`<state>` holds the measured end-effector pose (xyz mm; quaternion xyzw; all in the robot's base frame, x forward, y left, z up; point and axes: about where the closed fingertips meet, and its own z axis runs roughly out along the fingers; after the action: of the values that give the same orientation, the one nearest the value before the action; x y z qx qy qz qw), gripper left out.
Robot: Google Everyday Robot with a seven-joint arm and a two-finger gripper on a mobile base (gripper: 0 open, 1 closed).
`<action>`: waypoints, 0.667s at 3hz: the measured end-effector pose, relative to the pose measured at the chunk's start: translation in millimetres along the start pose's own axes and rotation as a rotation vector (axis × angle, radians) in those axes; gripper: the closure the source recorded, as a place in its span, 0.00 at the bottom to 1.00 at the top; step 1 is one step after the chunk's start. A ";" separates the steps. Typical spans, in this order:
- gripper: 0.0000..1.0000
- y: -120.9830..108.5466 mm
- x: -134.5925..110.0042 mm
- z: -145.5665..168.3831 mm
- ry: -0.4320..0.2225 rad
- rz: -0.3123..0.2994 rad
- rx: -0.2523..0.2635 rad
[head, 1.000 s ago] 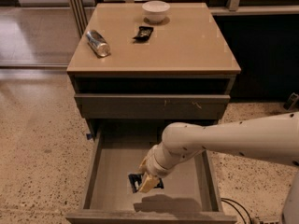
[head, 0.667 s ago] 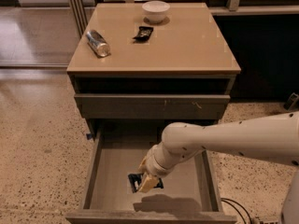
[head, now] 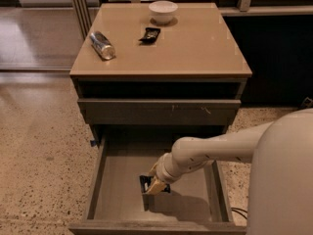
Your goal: Place rxbar blueberry into middle drawer
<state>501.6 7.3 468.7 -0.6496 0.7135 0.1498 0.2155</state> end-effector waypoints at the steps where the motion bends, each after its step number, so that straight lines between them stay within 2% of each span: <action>1: 1.00 -6.4 28.6 45.9 -0.006 0.063 0.045; 2: 1.00 3.8 46.5 108.0 -0.006 0.099 0.052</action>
Offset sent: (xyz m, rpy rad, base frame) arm 0.0118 0.0106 -0.1510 0.0080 -0.0008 -0.1540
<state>507.1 20.9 352.0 -0.6070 0.7480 0.1436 0.2268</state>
